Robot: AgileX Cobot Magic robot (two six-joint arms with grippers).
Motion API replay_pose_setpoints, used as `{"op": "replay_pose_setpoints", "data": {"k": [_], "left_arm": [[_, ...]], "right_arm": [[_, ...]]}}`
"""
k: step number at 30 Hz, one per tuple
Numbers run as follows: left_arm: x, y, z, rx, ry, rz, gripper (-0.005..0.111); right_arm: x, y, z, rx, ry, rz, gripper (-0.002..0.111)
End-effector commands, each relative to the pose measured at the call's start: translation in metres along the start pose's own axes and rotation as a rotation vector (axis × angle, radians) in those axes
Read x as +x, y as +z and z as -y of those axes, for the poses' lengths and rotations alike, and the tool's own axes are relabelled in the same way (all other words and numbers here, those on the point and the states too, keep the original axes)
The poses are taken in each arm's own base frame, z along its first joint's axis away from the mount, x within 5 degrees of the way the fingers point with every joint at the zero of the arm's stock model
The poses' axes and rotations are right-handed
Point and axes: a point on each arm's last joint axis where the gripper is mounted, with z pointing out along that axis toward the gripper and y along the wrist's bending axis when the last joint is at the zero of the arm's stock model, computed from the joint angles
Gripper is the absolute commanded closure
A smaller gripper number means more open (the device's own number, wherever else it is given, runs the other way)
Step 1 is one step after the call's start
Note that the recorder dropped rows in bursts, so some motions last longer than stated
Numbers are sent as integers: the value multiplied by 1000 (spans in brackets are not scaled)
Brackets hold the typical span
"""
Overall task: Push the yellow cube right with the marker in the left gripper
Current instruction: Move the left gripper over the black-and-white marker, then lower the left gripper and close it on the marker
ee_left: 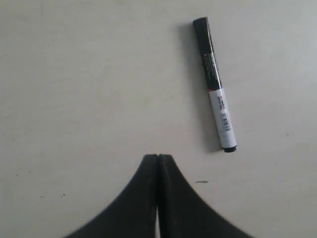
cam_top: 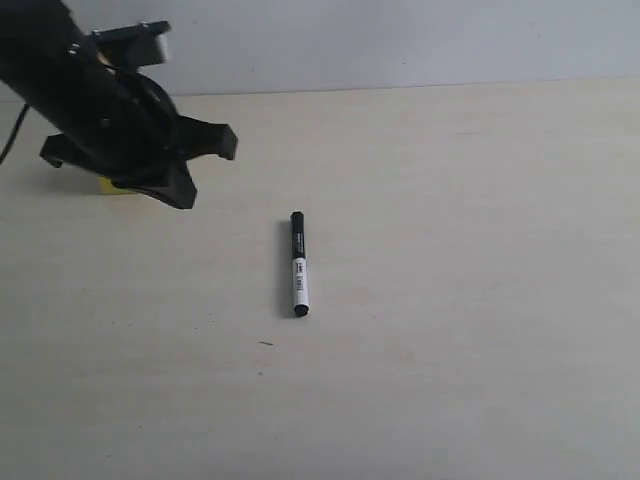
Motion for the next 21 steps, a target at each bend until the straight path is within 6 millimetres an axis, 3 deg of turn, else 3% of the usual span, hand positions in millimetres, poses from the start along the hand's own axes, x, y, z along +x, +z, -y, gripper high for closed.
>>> {"op": "replay_pose_setpoints", "data": {"k": [1,8,14,17,21], "left_arm": [[-11,13,34,-180,26,-49,107],[-21,44,88,-221,66,-146,107],[-34,69,104,-234,18,-159,106],[-36,80,105,-233,16,-161,98],[-36,92,104,-238,-14,-167,76]], "right_arm": [[1,0,0,9,-4,3,108],[1,0,0,9,-4,3,108],[1,0,0,9,-4,3,108],[1,0,0,9,-4,3,108],[1,0,0,9,-4,3,108]]}}
